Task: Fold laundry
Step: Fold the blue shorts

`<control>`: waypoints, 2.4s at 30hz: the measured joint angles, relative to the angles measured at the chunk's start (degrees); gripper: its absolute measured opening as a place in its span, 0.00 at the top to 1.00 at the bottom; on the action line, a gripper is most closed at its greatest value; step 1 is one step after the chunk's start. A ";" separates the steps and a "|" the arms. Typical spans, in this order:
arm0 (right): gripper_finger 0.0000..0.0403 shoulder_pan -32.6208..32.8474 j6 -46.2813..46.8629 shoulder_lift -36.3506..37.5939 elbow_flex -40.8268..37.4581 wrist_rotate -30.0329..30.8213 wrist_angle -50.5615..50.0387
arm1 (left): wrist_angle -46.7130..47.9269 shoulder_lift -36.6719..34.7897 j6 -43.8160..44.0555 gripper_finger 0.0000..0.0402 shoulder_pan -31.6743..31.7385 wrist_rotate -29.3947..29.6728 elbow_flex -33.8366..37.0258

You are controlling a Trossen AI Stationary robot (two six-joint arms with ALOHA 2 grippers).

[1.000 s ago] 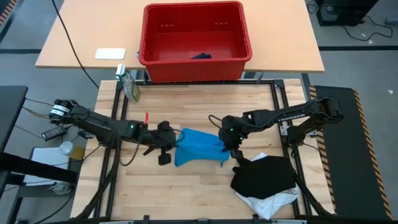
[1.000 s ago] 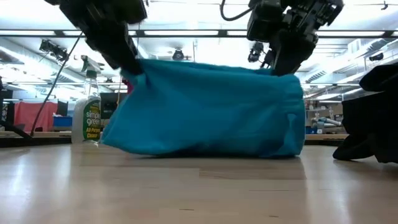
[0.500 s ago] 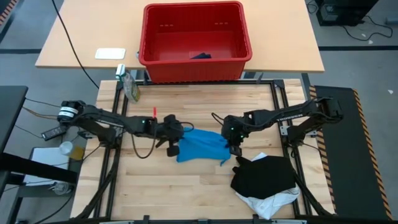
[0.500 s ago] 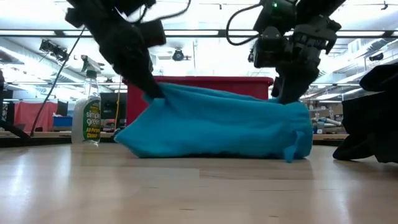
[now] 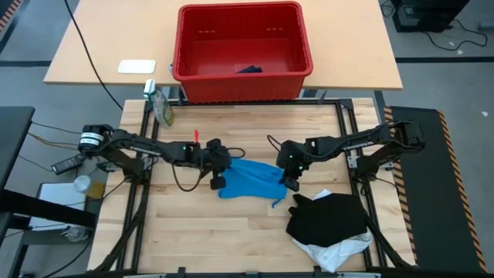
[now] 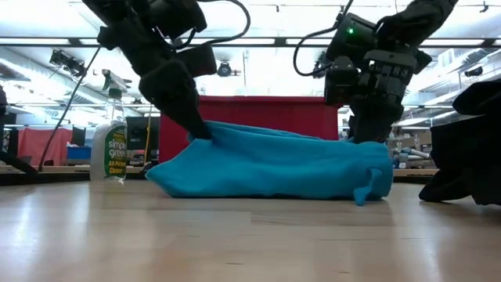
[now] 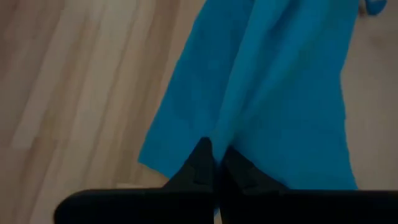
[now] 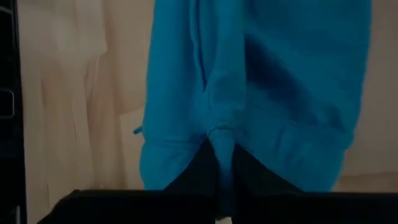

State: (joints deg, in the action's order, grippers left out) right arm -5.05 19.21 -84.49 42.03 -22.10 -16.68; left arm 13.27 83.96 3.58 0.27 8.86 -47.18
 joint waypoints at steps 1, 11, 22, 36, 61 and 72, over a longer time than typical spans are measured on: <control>0.96 -0.39 0.16 0.02 -0.33 -0.26 0.56 | -0.28 0.00 -0.08 1.00 0.37 0.02 -0.01; 0.96 -2.62 0.24 -0.58 -0.82 0.76 0.70 | -5.15 0.14 -5.63 0.99 3.34 0.47 0.00; 0.96 -2.48 -0.09 -9.71 -0.53 3.54 4.35 | -6.49 0.92 -7.85 0.97 6.04 0.46 0.00; 0.96 -1.82 -1.19 -10.71 -0.65 0.99 6.18 | -9.73 1.73 -21.43 0.96 7.76 1.35 0.05; 0.96 -0.91 1.80 -10.82 -0.75 0.65 6.92 | -25.73 16.20 -29.10 0.79 11.26 2.03 -0.02; 0.96 -1.00 2.07 -10.86 -0.78 -0.61 7.36 | -19.78 9.84 -25.21 0.38 11.19 8.55 -2.95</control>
State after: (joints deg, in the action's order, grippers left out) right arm -6.04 21.29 -95.35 41.25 -22.71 -9.33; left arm -6.51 93.80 -21.63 11.46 17.42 -50.13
